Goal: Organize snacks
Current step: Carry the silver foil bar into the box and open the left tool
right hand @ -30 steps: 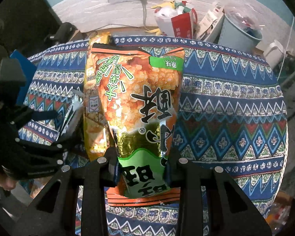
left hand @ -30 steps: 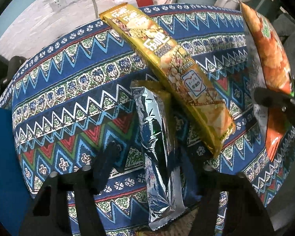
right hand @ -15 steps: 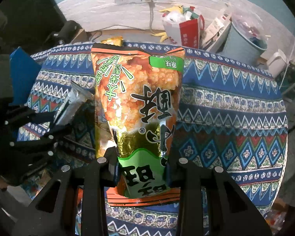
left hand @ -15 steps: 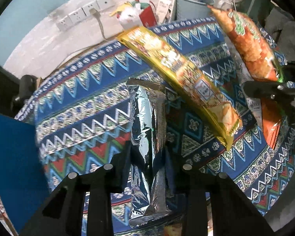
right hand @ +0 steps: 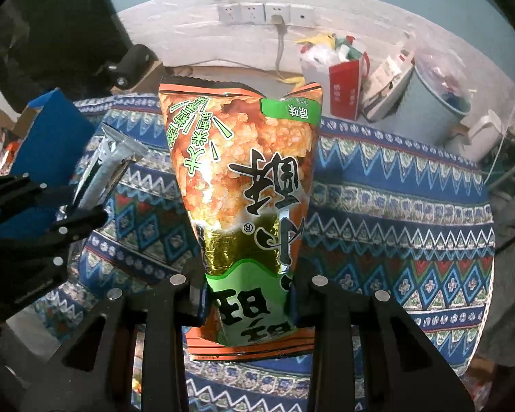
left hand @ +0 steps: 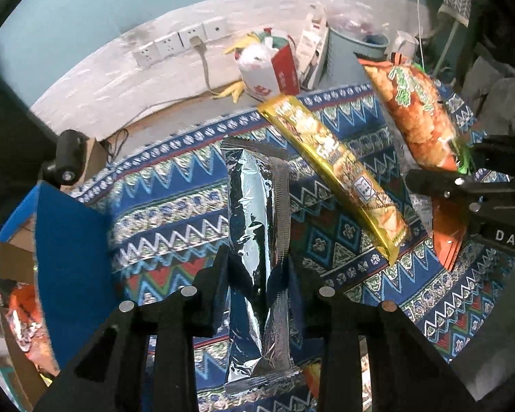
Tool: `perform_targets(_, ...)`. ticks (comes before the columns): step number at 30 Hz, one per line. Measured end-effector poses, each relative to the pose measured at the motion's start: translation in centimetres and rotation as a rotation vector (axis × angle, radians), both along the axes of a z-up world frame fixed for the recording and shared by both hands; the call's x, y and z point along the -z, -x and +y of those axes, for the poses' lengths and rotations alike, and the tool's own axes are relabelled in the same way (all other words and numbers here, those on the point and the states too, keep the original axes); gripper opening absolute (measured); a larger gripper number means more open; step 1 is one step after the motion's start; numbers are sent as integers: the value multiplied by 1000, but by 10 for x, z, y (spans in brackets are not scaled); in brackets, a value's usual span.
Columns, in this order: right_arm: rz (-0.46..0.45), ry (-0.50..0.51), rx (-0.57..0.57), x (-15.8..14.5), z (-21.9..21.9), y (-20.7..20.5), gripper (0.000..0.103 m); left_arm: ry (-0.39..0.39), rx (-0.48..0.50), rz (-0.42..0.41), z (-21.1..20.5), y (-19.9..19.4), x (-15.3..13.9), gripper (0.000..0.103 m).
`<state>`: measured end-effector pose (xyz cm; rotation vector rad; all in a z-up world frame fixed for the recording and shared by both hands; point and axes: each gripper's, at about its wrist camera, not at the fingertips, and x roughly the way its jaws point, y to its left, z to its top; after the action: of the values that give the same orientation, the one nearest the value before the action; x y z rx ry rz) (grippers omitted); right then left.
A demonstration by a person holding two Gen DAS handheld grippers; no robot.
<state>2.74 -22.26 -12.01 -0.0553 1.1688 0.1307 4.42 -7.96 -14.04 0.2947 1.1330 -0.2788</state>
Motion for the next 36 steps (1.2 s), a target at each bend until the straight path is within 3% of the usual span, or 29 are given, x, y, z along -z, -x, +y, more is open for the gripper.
perform_targets(13,-49,-8,-71,-26,42,6,32,45,-67,-57,48,18,-46,32)
perform_targets(36,-74,-68,-163,-47,122,-10,32,73,-179,-157,137,50,-88,32)
